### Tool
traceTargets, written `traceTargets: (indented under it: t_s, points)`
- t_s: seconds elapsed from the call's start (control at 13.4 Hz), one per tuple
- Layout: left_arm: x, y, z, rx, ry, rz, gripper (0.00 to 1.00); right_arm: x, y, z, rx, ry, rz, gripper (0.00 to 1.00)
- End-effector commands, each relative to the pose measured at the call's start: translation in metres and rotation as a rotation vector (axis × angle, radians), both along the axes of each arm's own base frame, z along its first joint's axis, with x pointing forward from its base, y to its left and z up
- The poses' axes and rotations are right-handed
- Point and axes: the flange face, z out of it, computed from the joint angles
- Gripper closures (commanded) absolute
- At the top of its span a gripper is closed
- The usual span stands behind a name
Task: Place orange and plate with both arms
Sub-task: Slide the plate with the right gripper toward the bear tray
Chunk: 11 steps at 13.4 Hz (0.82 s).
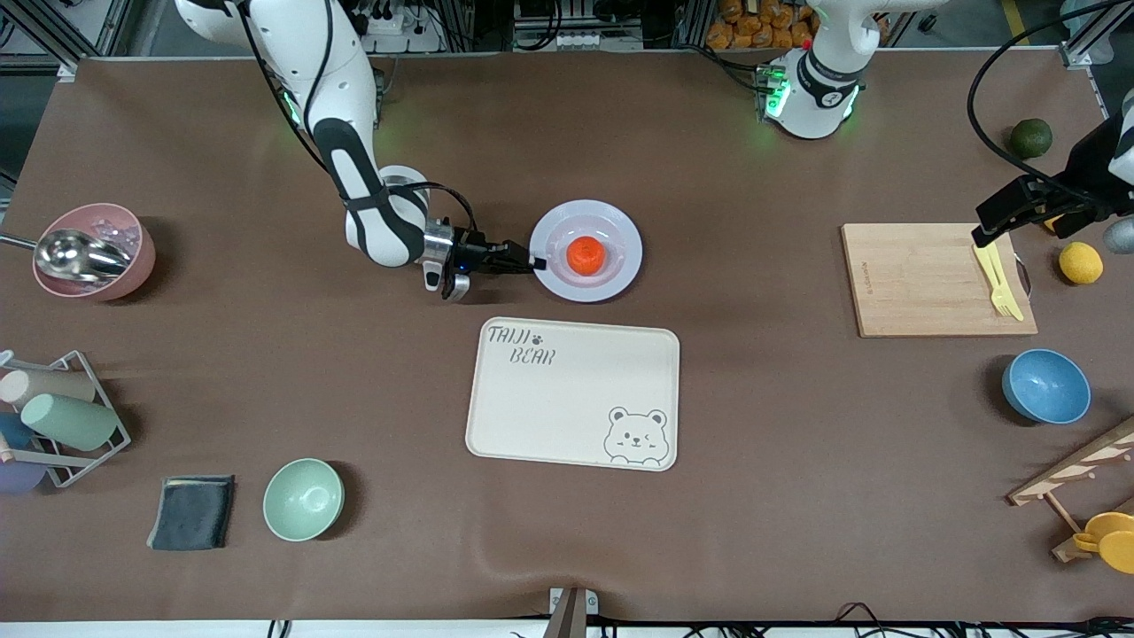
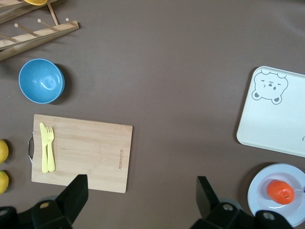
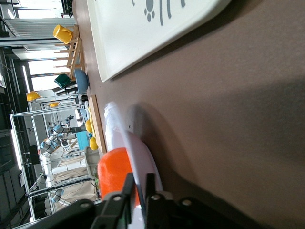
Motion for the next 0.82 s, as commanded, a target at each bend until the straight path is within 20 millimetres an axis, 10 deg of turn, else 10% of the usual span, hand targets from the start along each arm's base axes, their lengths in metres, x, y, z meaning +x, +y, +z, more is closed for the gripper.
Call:
traceTargets:
  t_s: [0.0,0.75]
  points:
    - [-0.006,0.002,0.003,-0.017,0.004,-0.015,0.00,0.004,-0.001,-0.004,-0.009,-0.011,-0.026,1.00]
    - [-0.006,-0.001,0.003,-0.017,0.002,-0.018,0.00,0.023,0.011,0.039,0.158,0.072,-0.128,1.00]
